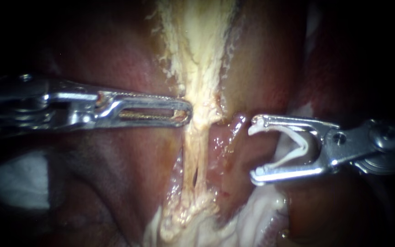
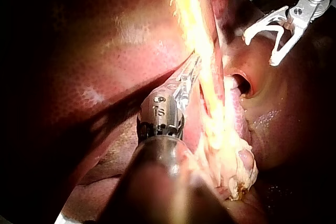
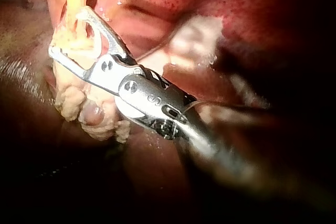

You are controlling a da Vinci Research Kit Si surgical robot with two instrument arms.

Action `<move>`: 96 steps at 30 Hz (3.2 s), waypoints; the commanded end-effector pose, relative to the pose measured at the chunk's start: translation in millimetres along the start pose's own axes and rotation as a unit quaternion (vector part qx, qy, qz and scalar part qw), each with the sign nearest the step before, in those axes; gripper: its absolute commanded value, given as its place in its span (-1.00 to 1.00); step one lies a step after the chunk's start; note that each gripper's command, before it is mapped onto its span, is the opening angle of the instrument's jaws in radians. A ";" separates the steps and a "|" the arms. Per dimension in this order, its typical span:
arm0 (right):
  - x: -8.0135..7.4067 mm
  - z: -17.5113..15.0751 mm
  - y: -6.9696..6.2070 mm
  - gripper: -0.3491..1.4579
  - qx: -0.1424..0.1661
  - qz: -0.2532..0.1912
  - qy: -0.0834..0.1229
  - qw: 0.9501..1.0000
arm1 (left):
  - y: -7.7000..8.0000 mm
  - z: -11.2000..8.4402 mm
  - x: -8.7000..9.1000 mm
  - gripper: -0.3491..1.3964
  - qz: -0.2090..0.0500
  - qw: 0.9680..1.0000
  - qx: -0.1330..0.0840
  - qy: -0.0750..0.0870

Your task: Clipping first clip left tube

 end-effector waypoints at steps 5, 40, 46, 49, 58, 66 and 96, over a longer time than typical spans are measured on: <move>-0.1 0.0 -0.1 0.05 0.000 0.000 0.000 1.000 | 0.0 -0.3 -0.3 -1.00 0.000 1.000 0.002 0.001; -9.1 13.4 -3.9 0.04 0.059 0.066 -0.035 0.995 | -3.7 -9.2 -0.6 -1.00 -0.010 0.999 -0.022 0.031; -9.7 14.3 -3.2 0.04 0.058 0.069 -0.035 0.995 | -4.1 -9.3 -0.7 -1.00 -0.011 0.999 -0.023 0.031; -10.1 14.6 -2.6 0.04 0.057 0.069 -0.041 0.995 | -4.4 -9.4 -0.8 -1.00 -0.011 0.999 -0.023 0.031; -11.1 15.4 -1.3 0.04 0.043 0.069 -0.050 0.995 | -5.1 -9.6 -0.9 -1.00 -0.013 0.999 -0.025 0.030; -11.1 16.4 -1.2 0.04 0.040 0.070 -0.051 0.995 | -5.7 -9.5 -1.0 -1.00 -0.013 0.999 -0.026 0.030; -12.7 20.6 -4.6 0.02 0.119 0.068 -0.045 0.990 | -5.3 -9.3 -1.1 -1.00 -0.013 0.999 -0.026 0.030</move>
